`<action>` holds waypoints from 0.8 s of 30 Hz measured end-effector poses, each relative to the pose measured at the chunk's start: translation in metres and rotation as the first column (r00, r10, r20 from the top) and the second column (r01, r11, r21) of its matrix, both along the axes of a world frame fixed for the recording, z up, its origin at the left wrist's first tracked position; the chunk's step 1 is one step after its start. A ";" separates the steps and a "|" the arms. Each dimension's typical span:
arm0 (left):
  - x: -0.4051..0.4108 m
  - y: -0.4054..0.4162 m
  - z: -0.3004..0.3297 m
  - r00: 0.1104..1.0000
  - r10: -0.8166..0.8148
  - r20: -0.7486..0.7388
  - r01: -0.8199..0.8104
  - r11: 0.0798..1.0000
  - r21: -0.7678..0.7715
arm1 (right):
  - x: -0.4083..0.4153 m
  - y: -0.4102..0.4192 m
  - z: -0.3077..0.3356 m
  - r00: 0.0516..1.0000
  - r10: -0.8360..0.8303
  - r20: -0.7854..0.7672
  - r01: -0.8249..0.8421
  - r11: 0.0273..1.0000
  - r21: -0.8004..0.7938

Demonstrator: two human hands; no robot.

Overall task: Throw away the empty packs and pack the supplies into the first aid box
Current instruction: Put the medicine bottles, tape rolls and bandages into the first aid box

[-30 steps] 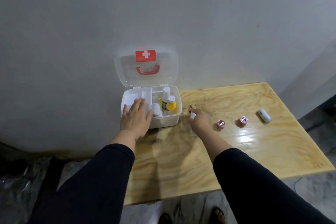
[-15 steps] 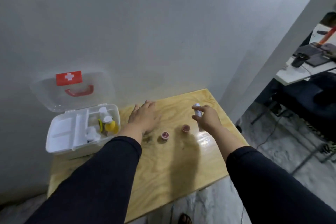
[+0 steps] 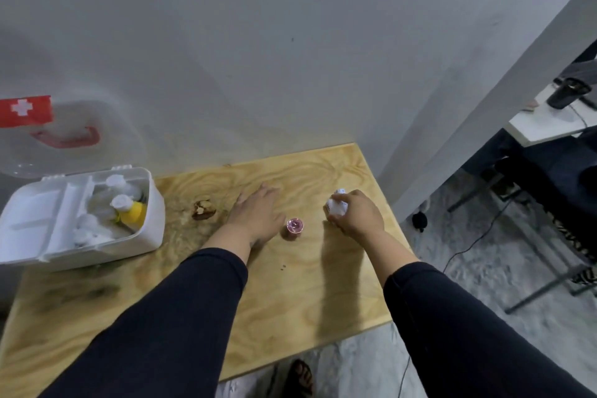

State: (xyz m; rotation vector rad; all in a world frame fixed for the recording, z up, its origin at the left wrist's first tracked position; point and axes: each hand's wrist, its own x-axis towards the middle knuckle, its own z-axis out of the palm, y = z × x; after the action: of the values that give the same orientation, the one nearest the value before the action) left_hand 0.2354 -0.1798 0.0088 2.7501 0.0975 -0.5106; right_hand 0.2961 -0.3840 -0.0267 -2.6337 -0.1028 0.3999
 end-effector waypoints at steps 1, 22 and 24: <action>0.000 -0.001 0.000 1.000 0.012 -0.006 -0.012 1.000 0.000 | 0.000 0.001 -0.002 1.000 0.003 0.009 -0.003 1.000 -0.004; -0.069 0.121 0.097 0.949 0.203 0.239 -0.232 0.968 0.098 | -0.037 0.170 0.120 0.957 0.145 0.250 -0.254 0.834 0.489; -0.089 0.149 0.102 0.935 0.248 0.252 -0.277 0.957 0.090 | -0.053 0.204 0.129 0.947 0.184 0.264 -0.294 0.825 0.482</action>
State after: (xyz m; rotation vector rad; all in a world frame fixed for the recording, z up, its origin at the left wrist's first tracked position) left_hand 0.1468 -0.0310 0.1111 2.8328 0.4455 -0.1023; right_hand 0.2429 -0.1803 0.1019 -2.1166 -0.5414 0.1450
